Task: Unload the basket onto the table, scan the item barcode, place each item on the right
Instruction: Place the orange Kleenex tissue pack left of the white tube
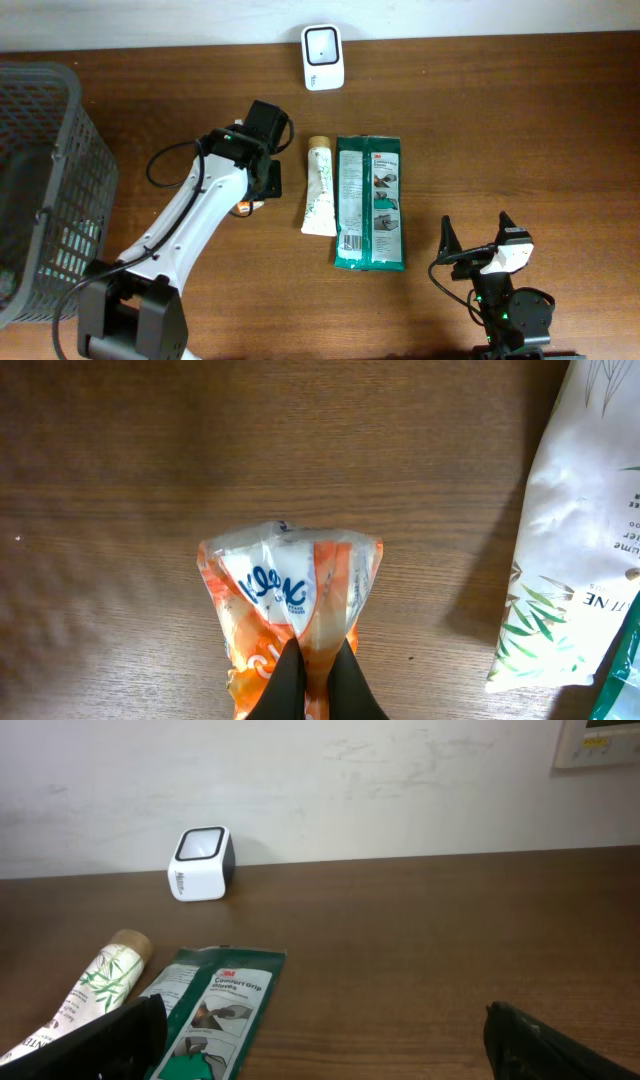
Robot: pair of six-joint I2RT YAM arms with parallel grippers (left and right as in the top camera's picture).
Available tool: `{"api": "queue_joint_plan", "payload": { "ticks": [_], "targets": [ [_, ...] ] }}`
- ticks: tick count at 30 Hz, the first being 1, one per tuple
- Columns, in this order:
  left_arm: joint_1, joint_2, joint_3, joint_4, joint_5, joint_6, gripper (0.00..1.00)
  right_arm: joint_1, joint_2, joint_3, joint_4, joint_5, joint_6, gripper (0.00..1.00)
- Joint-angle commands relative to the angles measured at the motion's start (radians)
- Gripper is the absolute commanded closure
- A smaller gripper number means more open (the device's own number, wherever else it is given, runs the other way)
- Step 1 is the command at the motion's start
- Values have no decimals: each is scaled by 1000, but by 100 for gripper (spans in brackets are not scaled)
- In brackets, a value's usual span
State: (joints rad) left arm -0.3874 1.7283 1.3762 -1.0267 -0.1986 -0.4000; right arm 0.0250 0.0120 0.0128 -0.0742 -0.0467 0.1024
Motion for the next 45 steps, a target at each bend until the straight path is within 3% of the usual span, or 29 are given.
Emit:
{"api": "queue_joint_plan", "payload": {
  "ticks": [1,6,7,8,9,12,16,33,38,40,45],
  "targets": [
    [-25,13,-62,67,66,74,100,-6,-6,-7,-1,-2,3,2],
    [-126,86,-151,180,79,122,100,-6,-6,-7,-1,-2,3,2],
    [-135,97,-151,180,79,122,95,-6,-6,-7,-1,-2,3,2],
    [-140,99,-151,180,79,122,77,-6,-6,-7,-1,-2,3,2],
    [-143,98,-149,182,79,122,49,-6,-6,-7,-1,-2,3,2],
    [-142,90,-87,152,79,122,1,-6,-6,-7,-1,-2,3,2],
    [-142,87,4,79,80,134,1,-6,-6,-7,-1,-2,3,2],
    [-105,85,60,79,75,141,1,-6,-6,-7,-1,-2,3,2],
    [67,23,550,-156,23,141,0,-6,-6,-7,-1,-2,3,2],
    [165,3,661,-233,-45,144,0,-6,-6,-7,-1,-2,3,2],
    [481,-5,860,-375,-42,167,0,-6,-6,-7,-1,-2,3,2]
  ]
}}
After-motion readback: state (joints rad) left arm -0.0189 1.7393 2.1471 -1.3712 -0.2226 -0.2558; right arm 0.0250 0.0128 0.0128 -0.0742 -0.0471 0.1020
